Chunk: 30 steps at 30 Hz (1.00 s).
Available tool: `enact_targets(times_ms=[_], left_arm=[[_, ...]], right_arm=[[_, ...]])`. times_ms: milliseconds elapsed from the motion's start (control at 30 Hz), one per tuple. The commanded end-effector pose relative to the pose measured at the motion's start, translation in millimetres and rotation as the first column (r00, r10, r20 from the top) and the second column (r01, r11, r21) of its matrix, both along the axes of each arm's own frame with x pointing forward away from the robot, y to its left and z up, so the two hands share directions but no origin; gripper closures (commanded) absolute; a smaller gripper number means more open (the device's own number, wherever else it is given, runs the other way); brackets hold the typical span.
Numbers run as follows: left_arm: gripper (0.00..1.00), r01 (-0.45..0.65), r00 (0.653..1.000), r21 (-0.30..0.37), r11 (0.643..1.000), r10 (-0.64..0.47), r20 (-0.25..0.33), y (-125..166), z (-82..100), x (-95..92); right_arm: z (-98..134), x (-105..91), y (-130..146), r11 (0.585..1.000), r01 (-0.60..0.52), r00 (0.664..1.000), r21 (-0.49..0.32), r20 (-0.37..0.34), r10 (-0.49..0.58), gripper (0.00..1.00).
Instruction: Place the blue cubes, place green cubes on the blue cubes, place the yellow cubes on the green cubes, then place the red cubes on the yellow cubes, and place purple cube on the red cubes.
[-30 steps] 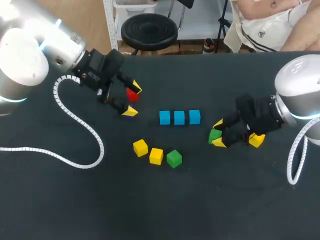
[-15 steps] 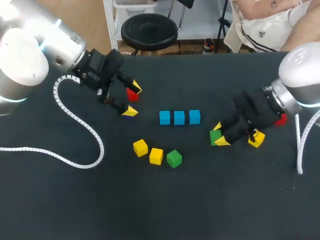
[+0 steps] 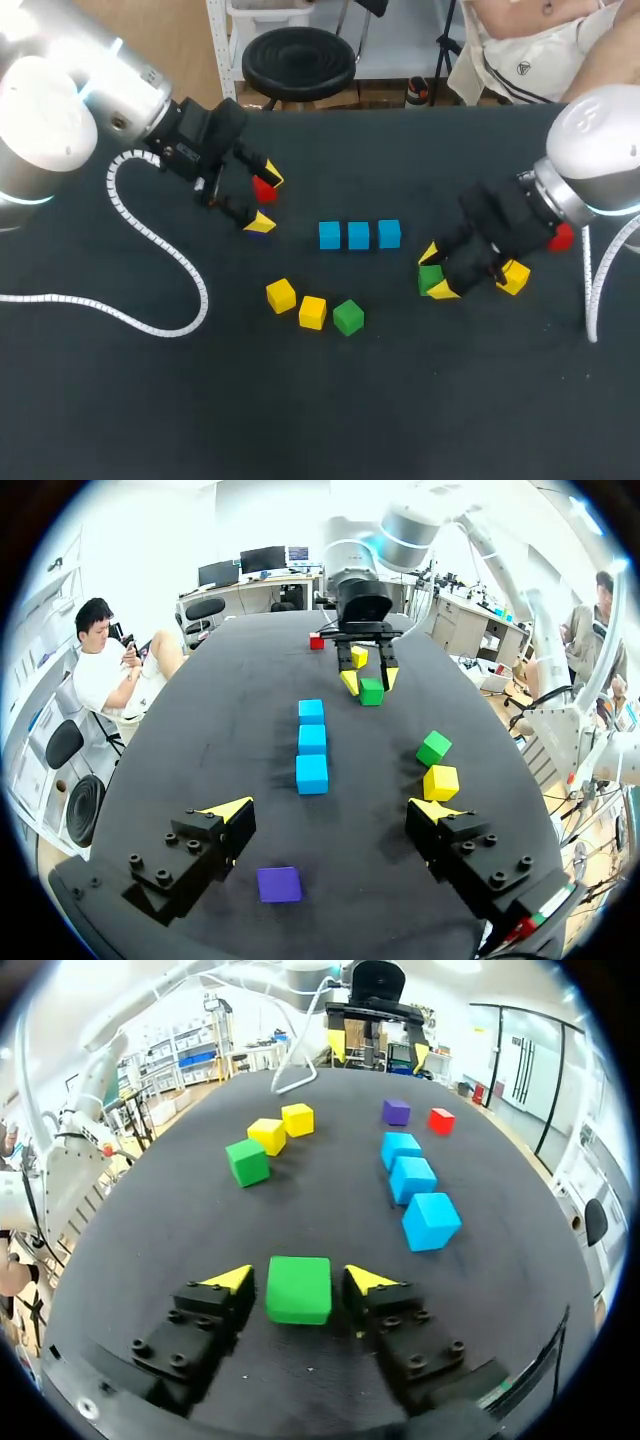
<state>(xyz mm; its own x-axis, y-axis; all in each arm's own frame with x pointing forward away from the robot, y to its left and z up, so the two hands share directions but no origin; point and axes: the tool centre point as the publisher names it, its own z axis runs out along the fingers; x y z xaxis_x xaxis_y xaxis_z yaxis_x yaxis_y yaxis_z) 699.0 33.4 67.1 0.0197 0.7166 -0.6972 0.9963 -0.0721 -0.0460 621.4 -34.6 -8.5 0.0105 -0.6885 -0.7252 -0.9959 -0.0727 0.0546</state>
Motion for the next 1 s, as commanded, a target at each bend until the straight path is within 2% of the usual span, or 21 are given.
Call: enact_targets(times_ms=[33, 333, 367, 467, 533, 633, 667, 700, 800, 1000], left_arm=[[0.0, 0.0, 1.0, -0.002, 1.0, 0.0, 0.002, 1, -0.2, -0.6], [0.0, 0.0, 1.0, -0.002, 1.0, 0.0, 0.002, 1, -0.2, -0.6], [0.0, 0.0, 1.0, -0.002, 1.0, 0.0, 0.002, 1, -0.2, -0.6], [0.0, 0.0, 1.0, -0.002, 1.0, 0.0, 0.002, 1, -0.2, -0.6], [0.0, 0.0, 1.0, -0.002, 1.0, 0.0, 0.002, 1, -0.2, -0.6], [0.0, 0.0, 1.0, -0.002, 1.0, 0.0, 0.002, 1, -0.2, -0.6], [0.0, 0.0, 1.0, -0.002, 1.0, 0.0, 0.002, 1, -0.2, -0.6], [0.0, 0.0, 1.0, -0.002, 1.0, 0.0, 0.002, 1, -0.2, -0.6], [0.0, 0.0, 1.0, -0.002, 1.0, 0.0, 0.002, 1, -0.2, -0.6], [0.0, 0.0, 1.0, -0.002, 1.0, 0.0, 0.002, 1, -0.2, -0.6]], right_arm=[[5, 3.0, -1, 1.0, -0.003, 1.0, -0.004, 0.009, 0.003, 0.0], [6, 3.4, -5, 1.0, 0.006, 1.0, -0.011, 0.015, -0.006, 0.0], [5, 2.8, -6, 1.0, 0.008, 1.0, -0.011, 0.013, -0.008, 0.03], [5, 1.8, -6, 1.0, 0.009, 1.0, -0.008, 0.011, -0.009, 0.2], [4, 1.8, -5, 1.0, 0.003, 1.0, -0.005, 0.014, -0.003, 0.51], [5, 2.1, -5, 1.0, -0.002, 1.0, -0.003, 0.016, 0.002, 0.58], [5, 2.1, -5, 1.0, -0.005, 1.0, -0.003, 0.015, 0.005, 0.63], [5, 2.2, -4, 1.0, -0.011, 1.0, -0.003, 0.016, 0.011, 0.7], [6, 1.7, -5, 1.0, -0.016, 1.0, 0.004, 0.023, 0.016, 1.0], [17, 3.4, -6, 1.0, -0.003, 0.998, 0.009, 0.057, 0.002, 1.0]])
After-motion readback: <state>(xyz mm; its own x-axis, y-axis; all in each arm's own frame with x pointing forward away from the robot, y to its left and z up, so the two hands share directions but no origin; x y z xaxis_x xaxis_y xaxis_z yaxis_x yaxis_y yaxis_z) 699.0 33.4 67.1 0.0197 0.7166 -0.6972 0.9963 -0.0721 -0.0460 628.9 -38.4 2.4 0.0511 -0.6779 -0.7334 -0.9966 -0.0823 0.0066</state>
